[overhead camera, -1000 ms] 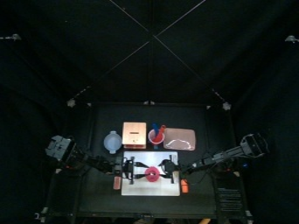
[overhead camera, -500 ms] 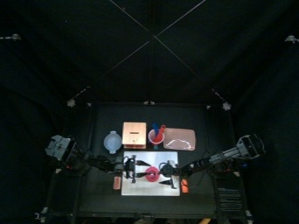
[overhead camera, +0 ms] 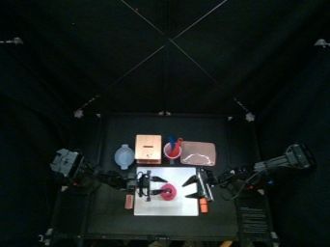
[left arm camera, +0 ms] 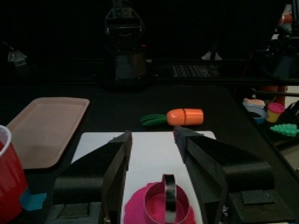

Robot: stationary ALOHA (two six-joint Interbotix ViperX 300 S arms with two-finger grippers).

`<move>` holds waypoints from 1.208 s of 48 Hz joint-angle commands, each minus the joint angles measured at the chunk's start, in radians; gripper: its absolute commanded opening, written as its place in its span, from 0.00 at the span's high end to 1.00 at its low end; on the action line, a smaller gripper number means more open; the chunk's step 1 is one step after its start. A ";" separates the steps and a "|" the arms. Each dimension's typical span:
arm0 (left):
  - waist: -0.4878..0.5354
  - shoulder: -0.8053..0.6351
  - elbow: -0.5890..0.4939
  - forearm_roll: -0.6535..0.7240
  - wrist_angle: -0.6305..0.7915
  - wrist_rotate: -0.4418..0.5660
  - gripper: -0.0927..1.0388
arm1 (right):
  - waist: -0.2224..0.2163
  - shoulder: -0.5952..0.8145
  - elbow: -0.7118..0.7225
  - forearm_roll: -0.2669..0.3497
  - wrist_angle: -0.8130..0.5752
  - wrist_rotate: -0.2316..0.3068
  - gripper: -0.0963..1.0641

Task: Get the cutter from the drawer then cut the dough then place the extra dough in the bowl
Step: Cut the dough

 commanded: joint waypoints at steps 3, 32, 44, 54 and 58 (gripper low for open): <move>0.012 -0.025 -0.028 0.014 -0.009 0.002 0.20 | -0.091 -0.034 -0.025 -0.078 0.012 -0.002 0.17; 0.032 -0.023 -0.026 0.051 -0.009 0.002 0.20 | -0.114 -0.081 -0.126 0.491 0.675 -0.048 0.17; 0.049 -0.021 -0.028 0.092 -0.009 0.002 0.20 | -0.035 -0.066 -0.325 0.686 0.862 -0.296 0.17; 0.058 -0.021 -0.031 0.112 -0.011 0.002 0.20 | -0.028 0.000 -0.482 0.584 0.916 -0.531 0.17; 0.063 -0.025 -0.032 0.121 -0.009 0.003 0.20 | -0.006 0.035 -0.509 0.466 0.894 -0.661 0.17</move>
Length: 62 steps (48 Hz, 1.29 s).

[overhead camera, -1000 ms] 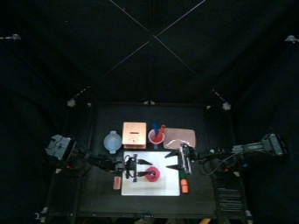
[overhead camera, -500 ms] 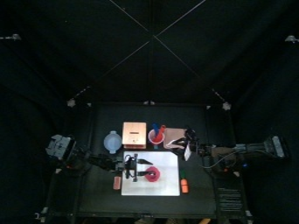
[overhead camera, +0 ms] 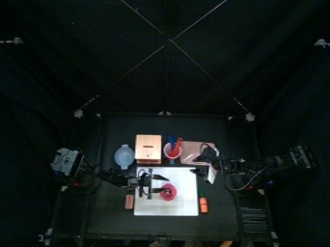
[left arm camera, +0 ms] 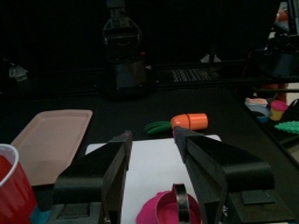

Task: Get the cutter from the drawer then cut the dough then place the extra dough in the bowl
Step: Cut the dough

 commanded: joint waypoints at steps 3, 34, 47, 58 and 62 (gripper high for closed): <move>0.011 -0.026 -0.020 0.014 -0.009 0.002 0.20 | 0.043 0.054 -0.020 -0.207 -0.078 -0.178 0.17; 0.011 -0.044 0.011 0.014 -0.011 0.028 0.20 | -0.123 0.256 0.569 -0.204 -1.190 0.233 0.36; 0.000 -0.038 0.052 -0.009 -0.011 0.020 0.20 | -0.127 0.480 0.543 -0.118 -1.287 0.229 0.36; -0.044 -0.049 0.086 -0.103 -0.011 0.029 0.20 | -0.141 0.497 0.486 -0.130 -1.100 0.235 0.36; -0.046 -0.054 0.087 -0.104 -0.011 0.029 0.20 | -0.138 0.485 0.465 -0.133 -0.977 0.233 0.37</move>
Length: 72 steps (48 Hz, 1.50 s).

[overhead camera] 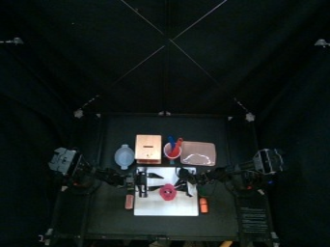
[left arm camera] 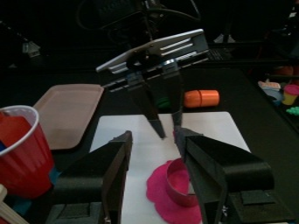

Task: Get the cutter from the drawer then cut the dough then place the extra dough in the bowl
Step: Cut the dough

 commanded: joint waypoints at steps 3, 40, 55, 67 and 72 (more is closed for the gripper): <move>-0.005 -0.023 -0.009 -0.006 -0.011 0.002 0.20 | 0.005 -0.041 -0.066 -0.006 0.199 -0.003 0.37; -0.038 0.106 0.009 -0.048 -0.161 -0.026 0.20 | 0.037 0.014 -0.029 0.095 0.021 -0.006 0.35; -0.043 0.143 -0.038 -0.064 -0.175 -0.023 0.21 | -0.011 -0.043 -0.069 0.017 -0.040 -0.041 0.23; -0.038 0.124 -0.049 -0.069 -0.173 -0.020 0.21 | -0.021 -0.071 -0.097 0.040 -0.121 -0.204 0.23; -0.038 0.118 -0.052 -0.075 -0.173 -0.018 0.21 | -0.029 -0.077 -0.071 0.092 -0.230 -0.301 0.23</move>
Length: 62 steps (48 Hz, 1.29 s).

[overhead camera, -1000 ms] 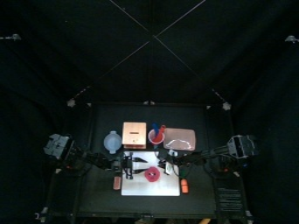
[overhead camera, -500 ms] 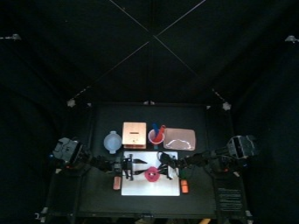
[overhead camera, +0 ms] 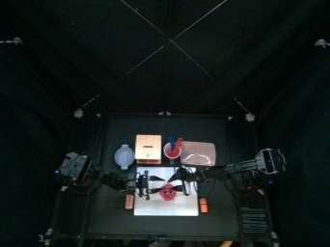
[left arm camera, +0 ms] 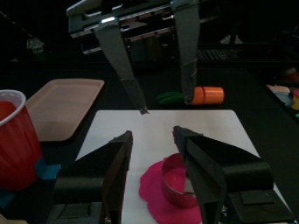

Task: Get the cutter from the drawer then cut the dough then place the extra dough in the bowl
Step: Cut the dough

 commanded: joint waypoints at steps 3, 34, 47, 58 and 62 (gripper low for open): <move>0.002 -0.029 -0.023 -0.009 -0.009 0.002 0.21 | -0.014 -0.040 0.040 0.089 -0.163 -0.127 0.23; -0.009 0.038 -0.063 -0.012 -0.008 0.038 0.21 | 0.319 0.181 0.235 0.996 -0.779 -0.709 0.23; -0.058 0.038 -0.020 -0.012 -0.008 0.037 0.21 | 0.374 0.316 0.137 1.094 -0.770 -0.704 0.23; -0.092 0.023 -0.003 -0.012 -0.008 0.040 0.21 | 0.402 0.304 0.124 1.161 -0.727 -0.709 0.23; -0.089 0.037 -0.002 -0.012 -0.008 0.040 0.21 | 0.403 0.305 0.120 1.173 -0.696 -0.707 0.23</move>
